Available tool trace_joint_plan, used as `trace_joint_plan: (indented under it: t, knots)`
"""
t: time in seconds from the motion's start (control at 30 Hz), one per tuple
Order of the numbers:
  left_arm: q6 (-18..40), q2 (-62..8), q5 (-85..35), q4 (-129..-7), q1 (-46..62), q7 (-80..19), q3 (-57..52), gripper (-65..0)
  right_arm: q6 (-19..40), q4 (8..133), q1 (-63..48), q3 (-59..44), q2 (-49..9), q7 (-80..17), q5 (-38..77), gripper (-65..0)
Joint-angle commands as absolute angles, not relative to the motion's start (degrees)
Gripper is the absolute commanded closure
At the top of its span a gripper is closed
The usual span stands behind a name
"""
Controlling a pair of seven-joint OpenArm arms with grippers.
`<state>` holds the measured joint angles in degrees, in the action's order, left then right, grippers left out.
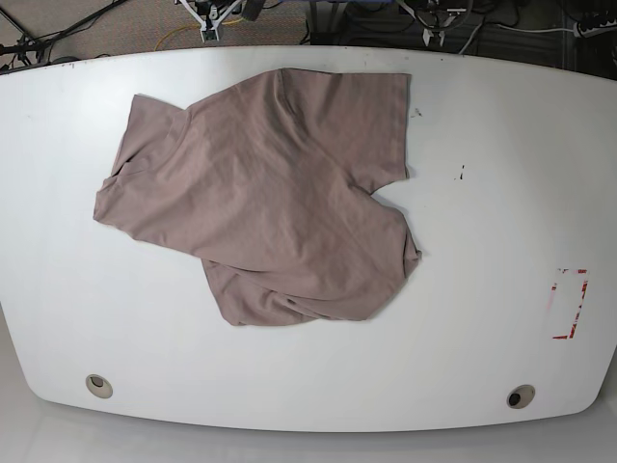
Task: Fold the T-shirt properly
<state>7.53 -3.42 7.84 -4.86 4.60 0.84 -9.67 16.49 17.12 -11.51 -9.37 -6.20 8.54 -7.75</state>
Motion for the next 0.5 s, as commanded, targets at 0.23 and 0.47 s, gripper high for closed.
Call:
trace_joint_plan:
  t: [0.23,0.47]
  knots:
    - [6.7,-3.4,8.0,-10.9,6.2,-0.1,-10.7,-31.1,16.5,17.5,-10.4,-9.4,-5.2,9.0,-7.9,-14.4]
    - [6.7,-3.4,8.0,-10.9,6.3,-0.1,-10.7,-31.1,16.5,17.3,-10.1,-9.4,-5.1,9.0,-7.9,-14.3]
